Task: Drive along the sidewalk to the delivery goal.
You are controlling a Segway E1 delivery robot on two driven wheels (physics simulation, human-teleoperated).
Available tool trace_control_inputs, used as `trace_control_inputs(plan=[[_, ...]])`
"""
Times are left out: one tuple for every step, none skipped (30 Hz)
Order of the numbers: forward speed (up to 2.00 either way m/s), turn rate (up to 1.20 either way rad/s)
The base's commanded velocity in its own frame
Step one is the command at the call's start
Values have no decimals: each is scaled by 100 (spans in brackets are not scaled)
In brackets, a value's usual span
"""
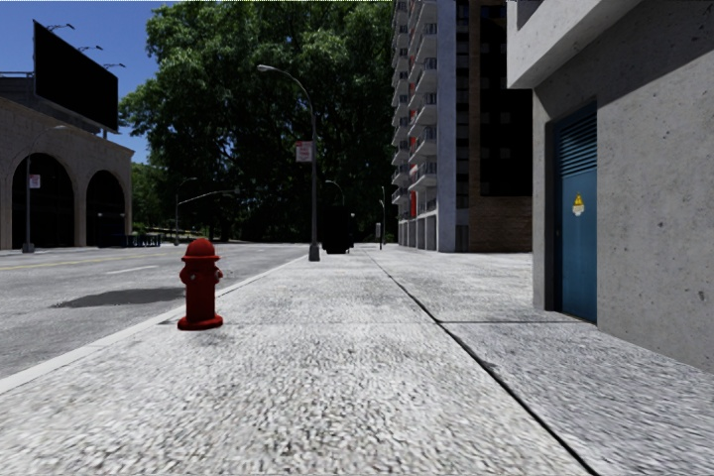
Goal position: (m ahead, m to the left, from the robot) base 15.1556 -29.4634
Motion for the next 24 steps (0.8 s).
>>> trace_control_inputs(plan=[[200,0],[200,0],[200,0],[200,0],[200,0],[200,0],[200,0],[200,0],[200,0],[200,-2],[200,-3],[200,-3],[200,-5],[200,-7],[200,-8],[200,-8],[200,-8],[200,-9],[200,-11],[200,-11],[200,-13],[200,-18],[200,-18],[200,-21]])
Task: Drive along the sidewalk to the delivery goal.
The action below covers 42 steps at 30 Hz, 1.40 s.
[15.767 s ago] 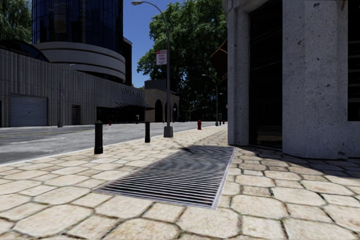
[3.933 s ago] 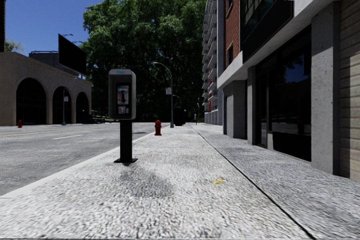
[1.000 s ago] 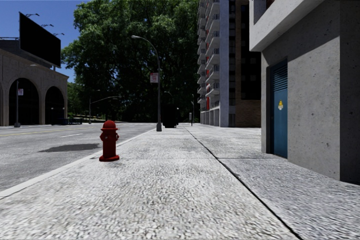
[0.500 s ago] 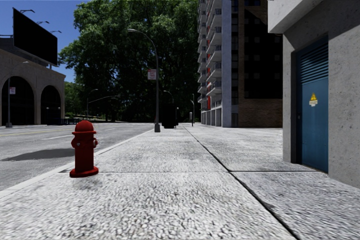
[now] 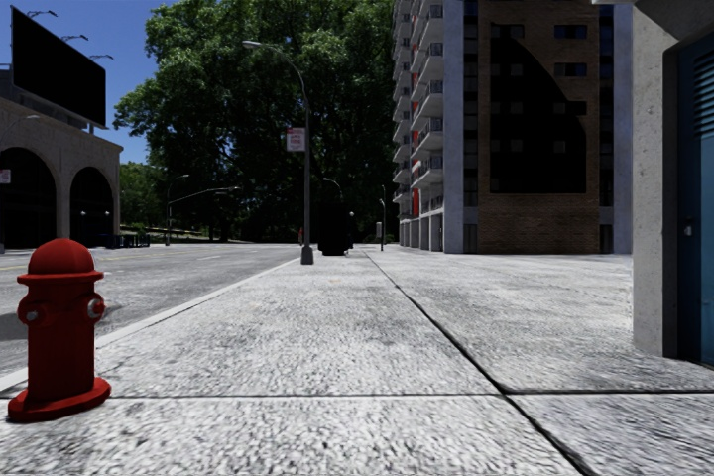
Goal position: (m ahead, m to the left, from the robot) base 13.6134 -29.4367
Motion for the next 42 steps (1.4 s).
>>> trace_control_inputs(plan=[[200,-22],[200,-23],[200,-23],[200,-25],[200,-26],[200,-27],[200,-27],[200,-27],[200,-32],[200,-32],[200,-35],[200,-37],[200,-39],[200,-39],[200,-40],[200,-40],[200,-40],[200,-40],[200,-40],[200,-42],[200,-48],[200,-48],[200,-51],[200,-51],[200,-51],[200,-52],[200,-52],[200,-52],[200,-52],[200,-52],[200,-52],[200,-52],[200,-52],[200,-52],[200,-54],[200,-54],[200,-54],[200,-54],[200,-54],[200,-54],[200,-54],[200,-54]])
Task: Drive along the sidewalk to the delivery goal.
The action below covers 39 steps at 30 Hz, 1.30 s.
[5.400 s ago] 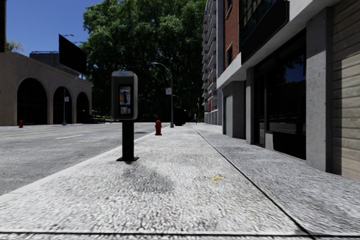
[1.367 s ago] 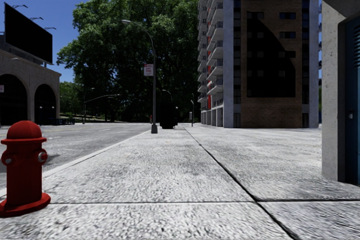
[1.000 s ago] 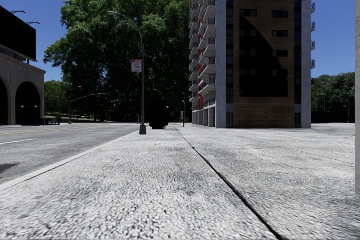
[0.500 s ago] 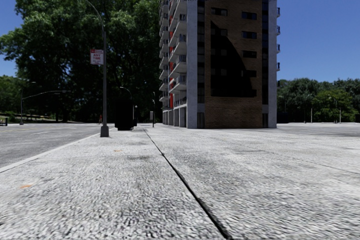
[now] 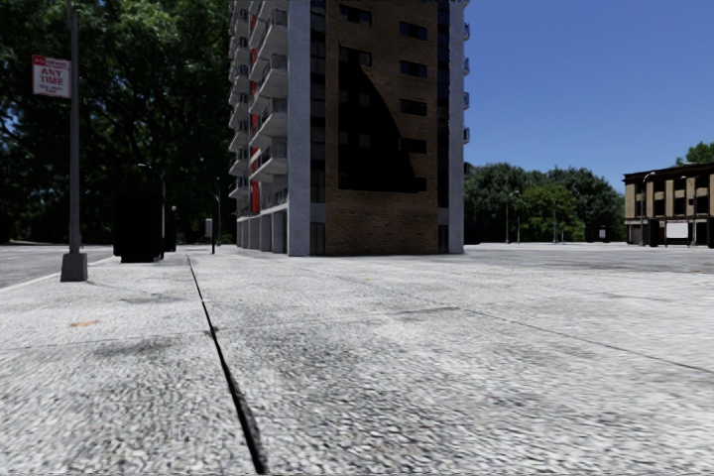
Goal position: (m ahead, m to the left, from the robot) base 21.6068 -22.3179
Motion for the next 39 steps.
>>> trace_control_inputs(plan=[[200,-54],[200,-54],[200,-54],[200,-54],[200,-54],[200,-54],[200,-54],[200,-54],[200,-54],[200,-54],[200,-54],[200,-54],[200,-55],[200,-55],[200,-55],[200,-55],[200,-55],[200,-55],[200,-55],[200,-55],[200,-55],[200,-55],[200,-55],[200,-55],[200,-55],[200,-55],[200,-55],[200,-55],[200,-55],[200,-55],[200,-55],[200,-55],[200,-55],[200,-55],[200,-45],[200,-5],[200,0],[200,0],[200,0]])
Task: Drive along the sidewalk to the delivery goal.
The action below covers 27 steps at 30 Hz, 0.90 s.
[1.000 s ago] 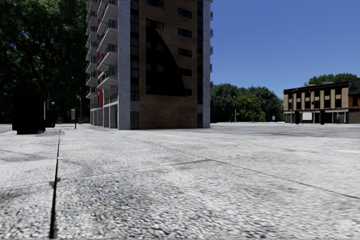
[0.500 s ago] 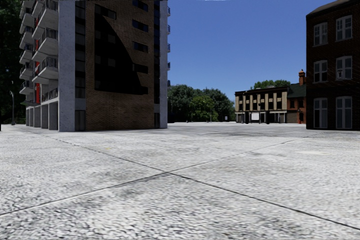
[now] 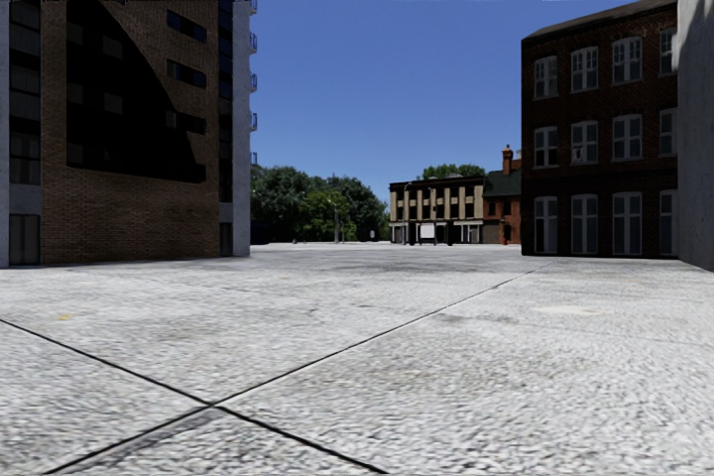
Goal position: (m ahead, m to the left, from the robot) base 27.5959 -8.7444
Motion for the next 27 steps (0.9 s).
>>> trace_control_inputs(plan=[[200,0],[200,0],[200,0],[200,0],[200,0],[200,0],[200,0],[200,0],[200,0],[200,0],[200,0],[200,0],[200,0],[200,0],[200,0],[200,0],[200,0],[200,0],[200,0],[200,-11],[200,-26],[200,-26],[200,-30],[200,-31],[200,-31],[200,-31],[200,-31]])
